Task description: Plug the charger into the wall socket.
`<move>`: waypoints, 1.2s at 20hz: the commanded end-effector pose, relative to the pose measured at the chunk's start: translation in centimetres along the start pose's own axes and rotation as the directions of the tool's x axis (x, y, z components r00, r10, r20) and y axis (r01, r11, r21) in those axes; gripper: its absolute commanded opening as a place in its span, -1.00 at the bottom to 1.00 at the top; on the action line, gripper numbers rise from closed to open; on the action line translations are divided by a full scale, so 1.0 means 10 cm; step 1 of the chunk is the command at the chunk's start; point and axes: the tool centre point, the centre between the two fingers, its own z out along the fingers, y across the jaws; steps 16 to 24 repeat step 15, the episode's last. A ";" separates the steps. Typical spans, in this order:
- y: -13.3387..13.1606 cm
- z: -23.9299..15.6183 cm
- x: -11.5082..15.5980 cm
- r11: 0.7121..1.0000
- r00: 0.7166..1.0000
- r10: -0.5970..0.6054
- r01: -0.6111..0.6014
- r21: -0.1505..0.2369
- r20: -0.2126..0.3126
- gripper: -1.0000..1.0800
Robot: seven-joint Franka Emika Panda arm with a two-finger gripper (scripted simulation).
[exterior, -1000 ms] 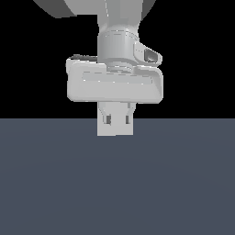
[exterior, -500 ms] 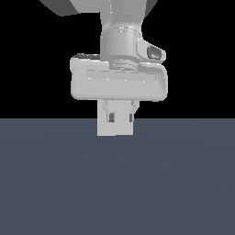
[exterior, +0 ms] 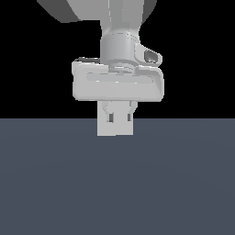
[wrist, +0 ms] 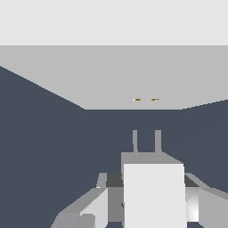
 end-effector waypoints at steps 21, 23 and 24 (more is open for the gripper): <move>0.00 0.03 0.35 1.000 1.000 0.000 0.000 0.000 0.000 -1.00; 0.00 0.03 0.35 1.000 1.000 0.000 0.000 0.000 0.000 -1.00; 0.00 0.03 0.35 1.000 1.000 0.000 0.000 0.000 0.000 -1.00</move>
